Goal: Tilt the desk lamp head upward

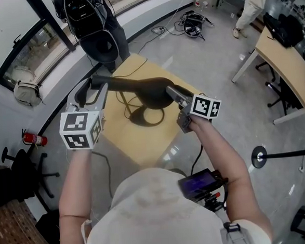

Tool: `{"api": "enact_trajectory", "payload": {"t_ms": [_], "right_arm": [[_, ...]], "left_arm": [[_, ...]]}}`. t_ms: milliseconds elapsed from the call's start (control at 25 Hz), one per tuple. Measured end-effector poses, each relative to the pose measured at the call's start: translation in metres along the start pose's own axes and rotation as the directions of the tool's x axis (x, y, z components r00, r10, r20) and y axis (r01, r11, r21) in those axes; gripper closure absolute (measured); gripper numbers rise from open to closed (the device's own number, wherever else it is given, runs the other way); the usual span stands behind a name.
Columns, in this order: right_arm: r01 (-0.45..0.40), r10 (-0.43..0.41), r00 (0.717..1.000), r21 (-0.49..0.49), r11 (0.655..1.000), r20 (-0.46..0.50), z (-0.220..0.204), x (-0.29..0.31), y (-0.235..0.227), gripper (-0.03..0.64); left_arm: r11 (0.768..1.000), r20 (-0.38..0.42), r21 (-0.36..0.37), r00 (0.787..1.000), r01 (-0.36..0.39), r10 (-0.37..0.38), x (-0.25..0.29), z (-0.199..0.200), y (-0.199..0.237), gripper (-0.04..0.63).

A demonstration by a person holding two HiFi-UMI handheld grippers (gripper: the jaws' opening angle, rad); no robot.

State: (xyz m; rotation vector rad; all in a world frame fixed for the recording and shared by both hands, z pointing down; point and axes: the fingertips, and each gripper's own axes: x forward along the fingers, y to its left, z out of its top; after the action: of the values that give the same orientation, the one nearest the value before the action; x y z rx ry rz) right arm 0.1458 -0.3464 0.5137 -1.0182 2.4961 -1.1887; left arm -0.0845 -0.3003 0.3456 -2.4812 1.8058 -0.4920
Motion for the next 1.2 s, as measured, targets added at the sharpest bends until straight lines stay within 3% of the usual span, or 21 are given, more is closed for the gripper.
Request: {"api": "enact_trajectory", "payload": {"t_ms": [1200], "right_arm": [[0.129, -0.122, 0.991, -0.169, 0.977, 0.051, 0.039, -0.017, 0.026, 0.371]], "left_arm": [[0.987, 0.077, -0.151, 0.996, 0.054, -0.042, -0.004, -0.015, 0.010, 0.390]]}}
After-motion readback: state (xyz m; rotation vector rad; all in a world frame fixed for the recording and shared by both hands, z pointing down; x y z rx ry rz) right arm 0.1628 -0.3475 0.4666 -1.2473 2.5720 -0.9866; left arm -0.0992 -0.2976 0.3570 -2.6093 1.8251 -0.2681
